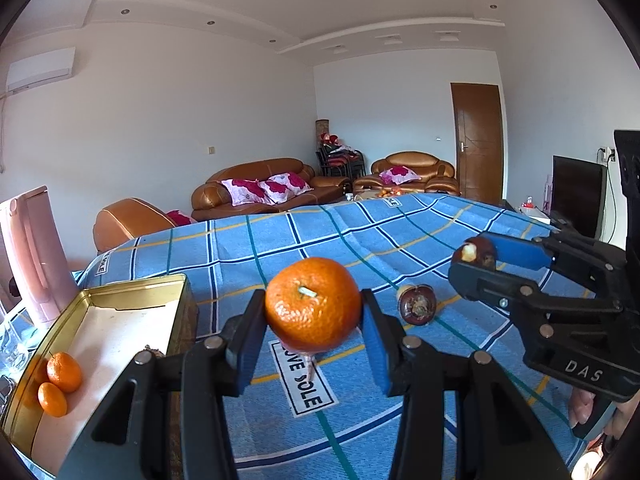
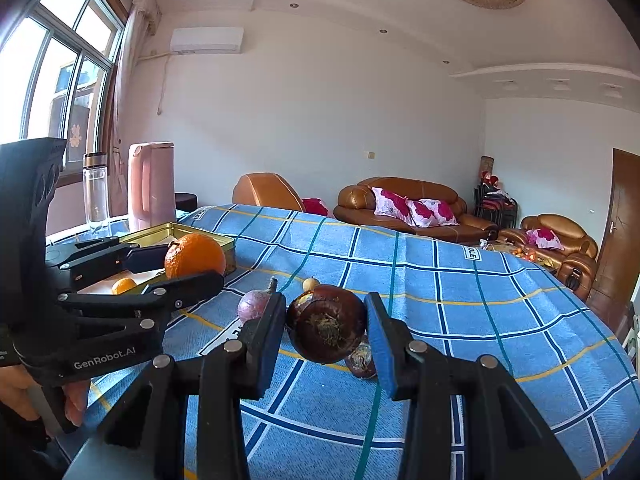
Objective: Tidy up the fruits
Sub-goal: 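Lift the orange and passion fruit and carry them toward the gold tray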
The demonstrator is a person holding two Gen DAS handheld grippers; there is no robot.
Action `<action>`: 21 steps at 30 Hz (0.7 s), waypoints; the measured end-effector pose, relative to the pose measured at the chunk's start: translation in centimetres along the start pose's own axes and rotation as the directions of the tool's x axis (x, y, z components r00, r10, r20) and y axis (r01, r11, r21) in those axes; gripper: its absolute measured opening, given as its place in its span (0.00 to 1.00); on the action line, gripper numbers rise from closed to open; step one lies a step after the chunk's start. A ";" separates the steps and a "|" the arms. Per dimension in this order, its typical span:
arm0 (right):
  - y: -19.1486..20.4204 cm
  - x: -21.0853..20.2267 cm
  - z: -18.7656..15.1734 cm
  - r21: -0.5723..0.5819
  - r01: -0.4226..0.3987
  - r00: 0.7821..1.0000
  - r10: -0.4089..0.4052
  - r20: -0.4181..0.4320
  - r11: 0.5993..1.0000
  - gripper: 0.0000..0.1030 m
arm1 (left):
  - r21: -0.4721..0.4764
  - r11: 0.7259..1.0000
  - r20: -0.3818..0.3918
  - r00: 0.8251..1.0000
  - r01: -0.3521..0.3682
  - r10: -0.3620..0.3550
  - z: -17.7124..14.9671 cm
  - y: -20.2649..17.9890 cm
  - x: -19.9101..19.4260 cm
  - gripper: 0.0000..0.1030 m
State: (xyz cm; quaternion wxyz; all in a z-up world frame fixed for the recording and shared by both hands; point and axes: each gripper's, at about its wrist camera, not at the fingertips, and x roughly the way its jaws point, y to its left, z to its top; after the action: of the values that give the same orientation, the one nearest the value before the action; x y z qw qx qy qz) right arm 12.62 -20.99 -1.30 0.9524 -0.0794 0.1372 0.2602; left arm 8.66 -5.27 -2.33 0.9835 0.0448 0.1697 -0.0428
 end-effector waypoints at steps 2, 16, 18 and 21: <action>0.3 0.2 0.1 -0.005 -0.006 1.000 0.006 -0.001 1.000 0.41 | -0.006 1.000 -0.005 1.000 -0.006 0.006 0.0 0.4 0.1 0.46; 2.7 1.5 0.5 -0.032 -0.050 0.999 0.049 -0.008 0.998 0.41 | -0.031 0.999 -0.010 0.999 -0.041 0.041 -0.2 2.1 -0.1 0.46; 2.9 1.7 0.6 -0.034 -0.057 0.998 0.056 -0.008 0.998 0.41 | -0.035 0.998 -0.010 0.999 -0.047 0.047 -0.2 2.5 -0.2 0.46; 3.4 1.9 0.7 -0.038 -0.067 0.998 0.066 -0.010 0.997 0.41 | -0.040 0.997 -0.010 0.998 -0.059 0.059 -0.3 3.0 -0.4 0.46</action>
State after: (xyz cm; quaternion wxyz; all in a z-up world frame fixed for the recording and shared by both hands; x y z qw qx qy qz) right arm 12.64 -17.05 -1.49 0.9410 -0.0942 0.1387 0.2940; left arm 8.53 -2.27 -2.25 0.9843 0.0303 0.1737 -0.0101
